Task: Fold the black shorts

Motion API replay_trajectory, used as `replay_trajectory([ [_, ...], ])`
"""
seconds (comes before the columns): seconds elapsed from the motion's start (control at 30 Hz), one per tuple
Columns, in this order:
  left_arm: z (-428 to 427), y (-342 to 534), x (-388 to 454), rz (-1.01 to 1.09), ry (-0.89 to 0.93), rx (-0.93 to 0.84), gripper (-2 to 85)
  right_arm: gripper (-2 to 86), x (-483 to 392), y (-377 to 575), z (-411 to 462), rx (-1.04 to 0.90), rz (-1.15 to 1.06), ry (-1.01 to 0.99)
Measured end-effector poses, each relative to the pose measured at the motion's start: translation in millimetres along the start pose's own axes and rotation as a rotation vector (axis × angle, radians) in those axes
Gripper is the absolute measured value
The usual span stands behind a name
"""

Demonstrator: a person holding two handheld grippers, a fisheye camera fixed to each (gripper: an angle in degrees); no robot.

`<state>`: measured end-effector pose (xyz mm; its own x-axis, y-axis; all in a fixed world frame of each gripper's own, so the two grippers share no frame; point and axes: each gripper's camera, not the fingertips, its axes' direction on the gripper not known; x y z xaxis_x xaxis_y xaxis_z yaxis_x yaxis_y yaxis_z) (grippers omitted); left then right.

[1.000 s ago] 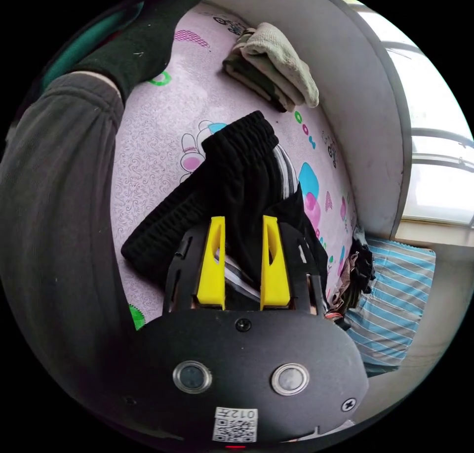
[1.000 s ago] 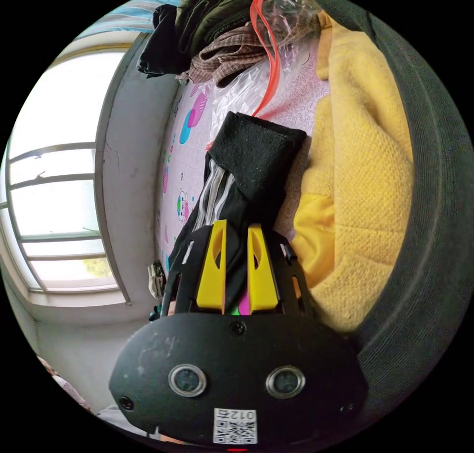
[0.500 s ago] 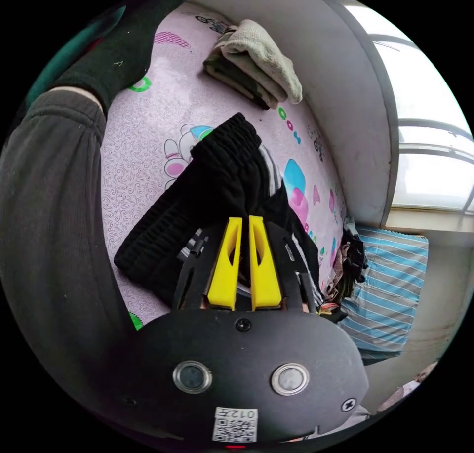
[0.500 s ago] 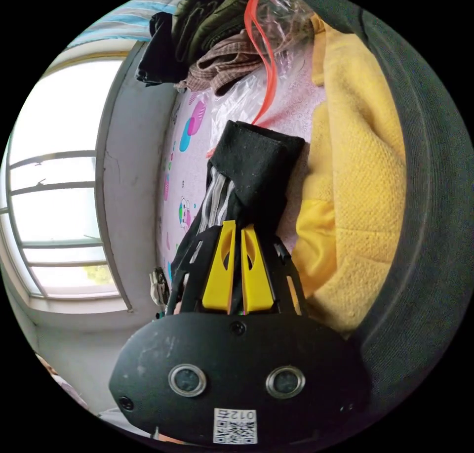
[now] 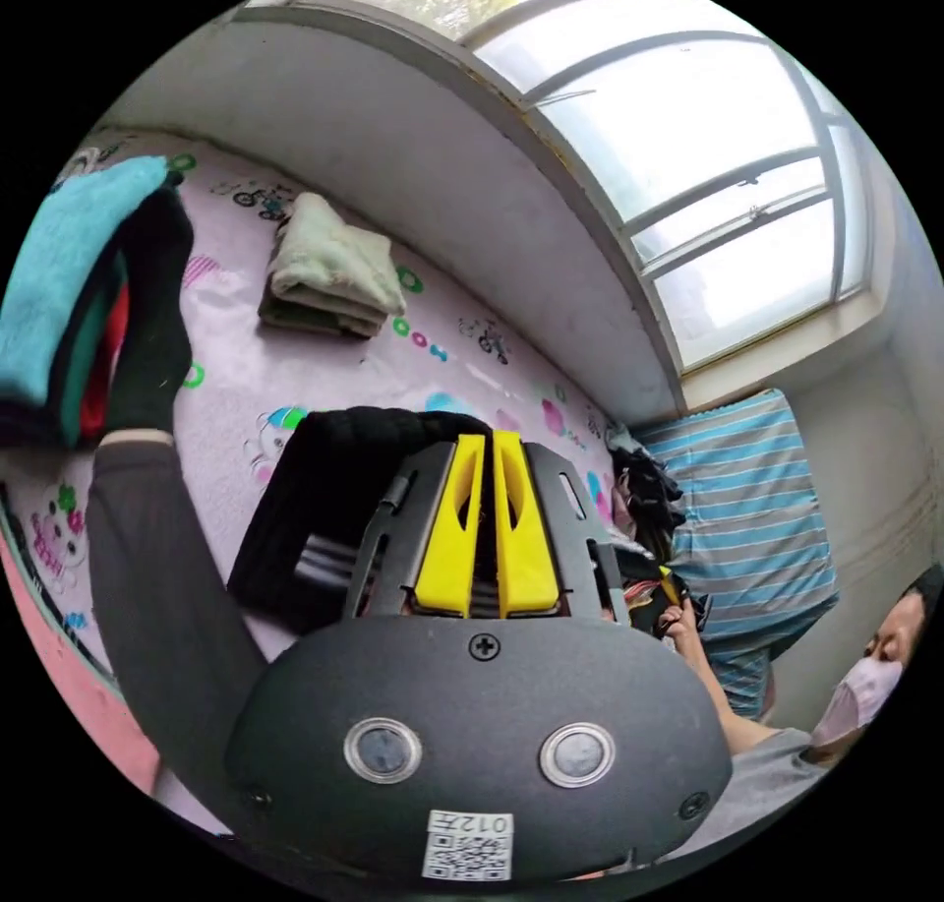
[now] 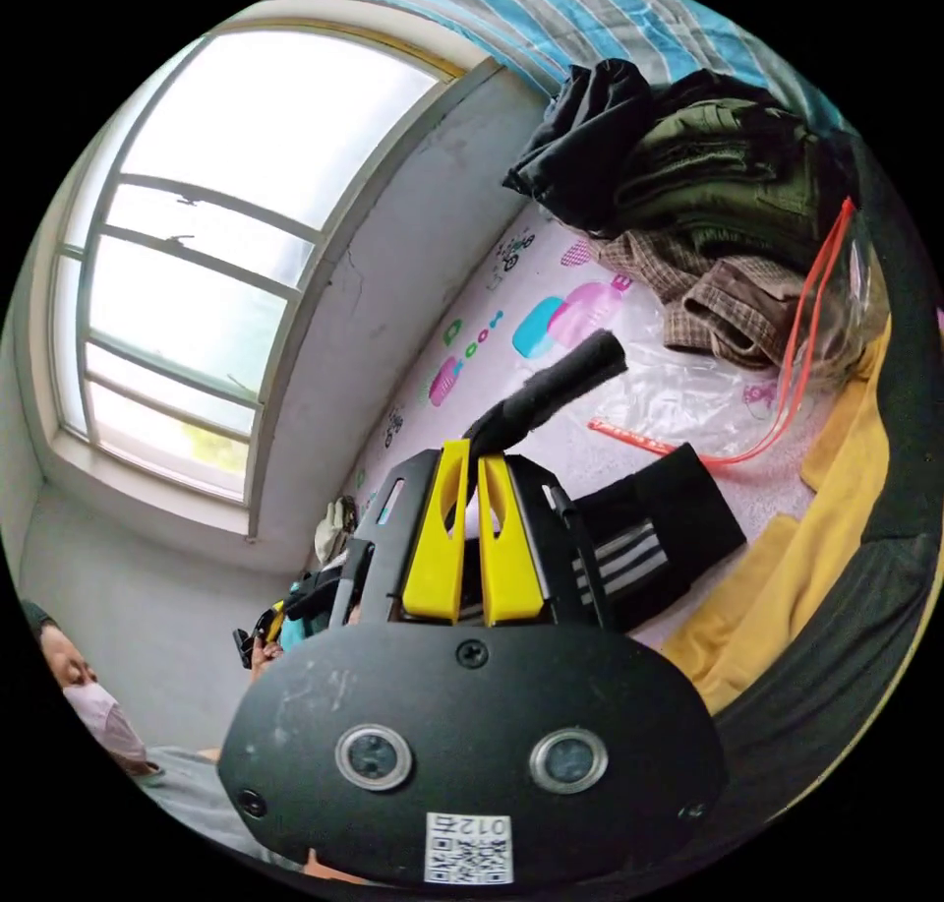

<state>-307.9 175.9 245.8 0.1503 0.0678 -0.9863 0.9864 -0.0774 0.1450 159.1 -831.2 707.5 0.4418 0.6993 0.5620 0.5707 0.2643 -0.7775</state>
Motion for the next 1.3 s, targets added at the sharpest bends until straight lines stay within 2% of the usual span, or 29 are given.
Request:
replay_trajectory([
  [0.1,22.1,48.2,-37.6,-0.109,-0.181,-0.158,0.6,-0.8,35.0,32.7,17.5,-0.148,0.0,0.136],
  [0.17,50.0,63.4,-59.4,-0.204,-0.218,-0.289,0.7,-0.8,67.0,56.0,39.4,-0.241,0.045,0.275],
  [0.23,82.7,55.9,-37.2,-0.1,-0.362,-0.395,0.9,-0.8,84.9,65.6,53.0,-0.273,0.087,0.305],
  [0.33,114.2,48.5,-12.4,0.019,-0.54,-0.459,1.0,-0.8,101.1,72.0,58.5,-0.223,0.161,0.248],
  [0.47,136.8,47.7,-17.3,-0.033,-0.541,-0.514,1.1,-0.9,104.7,70.0,66.4,-0.221,0.184,0.234],
  [0.77,153.9,54.6,-4.8,-0.054,-0.502,-0.518,1.2,-1.0,109.2,59.9,94.1,-0.247,0.221,0.181],
  [0.83,156.7,48.0,4.2,-0.043,-0.471,-0.49,1.2,-1.0,105.2,55.6,97.8,-0.221,0.233,0.129],
  [0.93,147.7,40.9,18.8,-0.033,-0.415,-0.389,1.2,-0.9,76.3,42.5,102.3,-0.171,0.106,0.078],
  [1.0,151.3,44.4,20.6,-0.026,-0.453,-0.388,1.2,-0.9,65.0,39.4,108.1,-0.159,0.034,0.1],
  [1.13,199.8,73.3,1.3,-0.048,-0.561,-0.604,1.3,-0.7,101.9,58.1,154.7,-0.329,0.14,0.333],
  [1.17,203.7,75.1,1.5,-0.048,-0.576,-0.612,1.3,-0.6,111.5,66.3,165.9,-0.354,0.159,0.369],
  [1.3,213.2,86.6,11.7,-0.008,-0.619,-0.626,1.1,-0.1,119.3,78.3,178.5,-0.311,0.186,0.321],
])
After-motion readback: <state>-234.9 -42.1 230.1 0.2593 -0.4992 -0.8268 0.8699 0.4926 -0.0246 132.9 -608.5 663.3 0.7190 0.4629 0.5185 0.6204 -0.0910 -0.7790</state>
